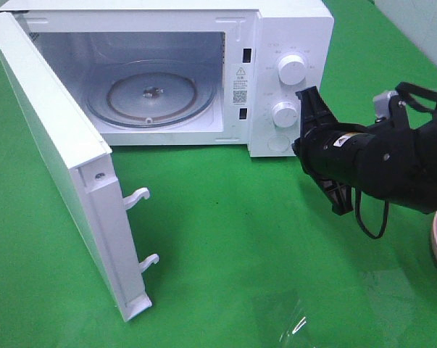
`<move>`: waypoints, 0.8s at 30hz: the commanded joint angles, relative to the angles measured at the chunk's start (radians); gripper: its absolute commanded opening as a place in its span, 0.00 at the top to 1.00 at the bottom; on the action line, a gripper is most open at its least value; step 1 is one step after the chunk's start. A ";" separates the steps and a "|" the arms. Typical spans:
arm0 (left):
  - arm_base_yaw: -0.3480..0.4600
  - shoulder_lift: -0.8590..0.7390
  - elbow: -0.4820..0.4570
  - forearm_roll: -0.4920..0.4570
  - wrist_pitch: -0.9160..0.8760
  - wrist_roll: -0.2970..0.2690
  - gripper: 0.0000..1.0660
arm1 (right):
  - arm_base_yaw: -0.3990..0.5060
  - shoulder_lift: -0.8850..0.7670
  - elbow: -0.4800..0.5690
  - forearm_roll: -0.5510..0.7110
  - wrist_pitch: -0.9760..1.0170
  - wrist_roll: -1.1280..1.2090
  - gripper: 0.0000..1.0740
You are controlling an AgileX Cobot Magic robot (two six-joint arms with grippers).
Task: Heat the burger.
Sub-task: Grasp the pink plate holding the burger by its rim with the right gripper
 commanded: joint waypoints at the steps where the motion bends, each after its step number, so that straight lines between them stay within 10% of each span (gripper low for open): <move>1: 0.002 -0.002 0.003 -0.002 0.000 0.002 0.25 | -0.004 -0.049 0.001 -0.006 0.078 -0.146 1.00; 24: 0.002 -0.002 0.003 -0.002 0.000 0.002 0.25 | -0.041 -0.212 -0.085 -0.453 0.845 -0.530 0.97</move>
